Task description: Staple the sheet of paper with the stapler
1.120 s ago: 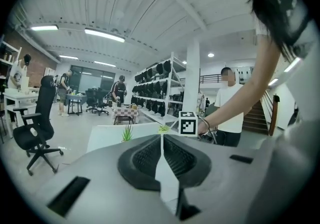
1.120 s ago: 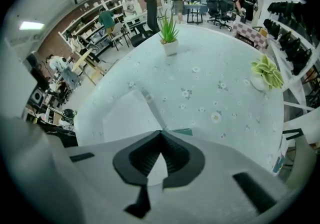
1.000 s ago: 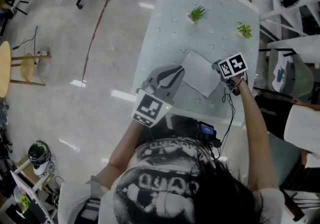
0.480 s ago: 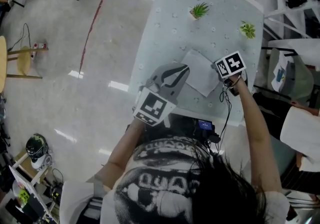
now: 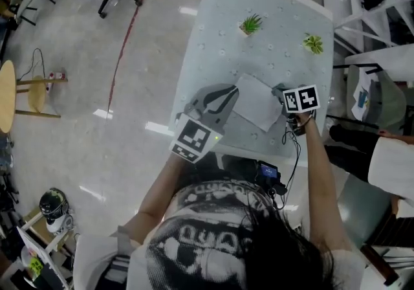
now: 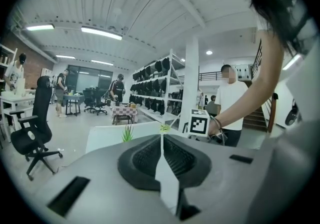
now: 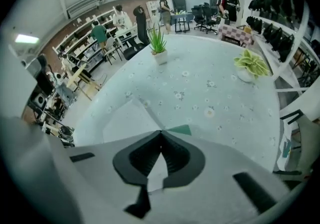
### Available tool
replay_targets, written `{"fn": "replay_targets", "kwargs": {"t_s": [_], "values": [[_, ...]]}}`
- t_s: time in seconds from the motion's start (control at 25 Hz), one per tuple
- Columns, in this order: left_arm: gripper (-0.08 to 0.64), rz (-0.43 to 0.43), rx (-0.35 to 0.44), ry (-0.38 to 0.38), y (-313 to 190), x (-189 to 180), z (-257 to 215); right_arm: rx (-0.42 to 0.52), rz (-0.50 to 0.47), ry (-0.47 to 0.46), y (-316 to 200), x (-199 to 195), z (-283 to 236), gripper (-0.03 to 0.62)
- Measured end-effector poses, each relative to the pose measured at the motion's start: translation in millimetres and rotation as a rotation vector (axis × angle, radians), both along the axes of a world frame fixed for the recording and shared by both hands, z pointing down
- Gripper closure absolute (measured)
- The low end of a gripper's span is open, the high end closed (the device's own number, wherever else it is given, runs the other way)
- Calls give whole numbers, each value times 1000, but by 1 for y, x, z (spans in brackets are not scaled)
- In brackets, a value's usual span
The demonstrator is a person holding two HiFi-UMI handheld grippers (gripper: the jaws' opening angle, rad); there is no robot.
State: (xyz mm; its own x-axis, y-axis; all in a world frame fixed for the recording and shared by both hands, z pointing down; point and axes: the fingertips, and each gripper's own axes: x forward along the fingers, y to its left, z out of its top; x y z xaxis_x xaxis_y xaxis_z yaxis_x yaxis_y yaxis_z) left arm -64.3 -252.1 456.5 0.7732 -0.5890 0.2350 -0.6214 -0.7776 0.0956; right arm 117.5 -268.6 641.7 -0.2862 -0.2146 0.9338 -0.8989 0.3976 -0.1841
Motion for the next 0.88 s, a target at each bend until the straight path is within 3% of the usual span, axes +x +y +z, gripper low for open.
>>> {"fn": "replay_targets", "kwargs": {"t_s": [0.16, 0.48, 0.88], "values": [[548, 11, 5, -19, 2, 1, -4, 96, 91, -68, 7, -1, -11, 592], [548, 40, -12, -32, 20, 7, 1, 380, 313, -241, 14, 7, -76, 592], [548, -18, 6, -35, 75, 42, -11, 598, 367, -415, 85, 14, -145, 595]]}}
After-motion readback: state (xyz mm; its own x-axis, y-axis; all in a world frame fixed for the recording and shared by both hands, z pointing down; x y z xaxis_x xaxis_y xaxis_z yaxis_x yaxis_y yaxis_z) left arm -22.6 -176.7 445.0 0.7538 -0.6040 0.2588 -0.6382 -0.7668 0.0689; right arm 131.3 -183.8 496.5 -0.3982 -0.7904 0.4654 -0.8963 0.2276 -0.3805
